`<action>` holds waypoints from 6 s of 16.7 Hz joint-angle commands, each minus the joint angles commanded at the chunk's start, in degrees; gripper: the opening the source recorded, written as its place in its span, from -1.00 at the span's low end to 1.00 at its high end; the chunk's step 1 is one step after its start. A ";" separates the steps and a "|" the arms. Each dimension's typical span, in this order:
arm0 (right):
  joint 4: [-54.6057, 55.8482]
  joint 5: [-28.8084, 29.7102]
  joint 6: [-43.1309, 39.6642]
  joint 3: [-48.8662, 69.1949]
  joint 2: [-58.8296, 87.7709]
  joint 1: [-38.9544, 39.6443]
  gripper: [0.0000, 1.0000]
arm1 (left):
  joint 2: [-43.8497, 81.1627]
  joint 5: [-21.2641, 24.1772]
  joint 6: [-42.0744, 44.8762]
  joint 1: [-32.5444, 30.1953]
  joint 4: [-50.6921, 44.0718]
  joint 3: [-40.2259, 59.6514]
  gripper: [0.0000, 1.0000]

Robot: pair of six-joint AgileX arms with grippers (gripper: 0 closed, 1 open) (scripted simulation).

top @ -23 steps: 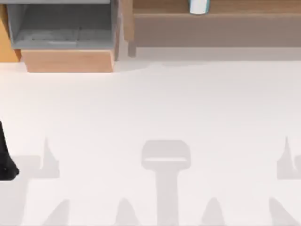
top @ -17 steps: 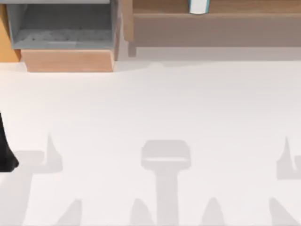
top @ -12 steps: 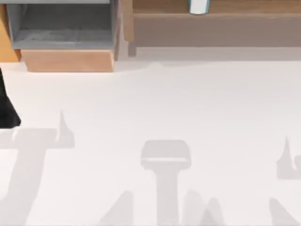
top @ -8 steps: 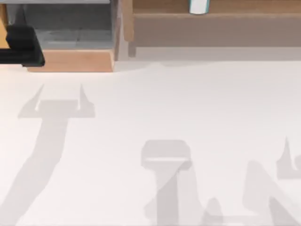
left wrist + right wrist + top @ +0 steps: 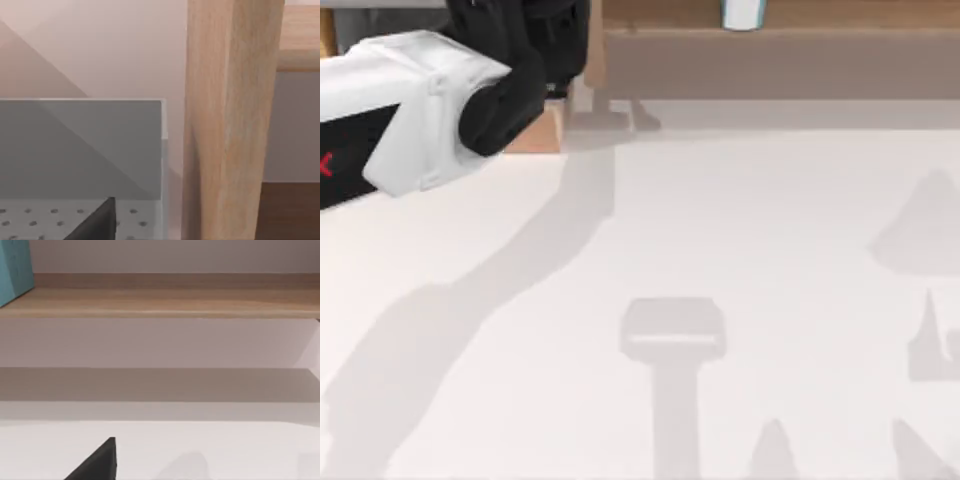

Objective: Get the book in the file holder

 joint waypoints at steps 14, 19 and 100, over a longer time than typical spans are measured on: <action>0.00 0.00 0.00 0.00 0.00 0.00 1.00 | 41.88 -8.97 -0.59 -9.34 6.61 35.39 1.00; 0.00 0.00 0.00 0.00 0.00 0.00 1.00 | 42.20 -8.65 -0.61 -8.96 6.21 36.05 1.00; 0.00 0.00 0.00 0.00 0.00 0.00 1.00 | 5.34 24.10 86.40 22.85 17.24 -28.88 -1.00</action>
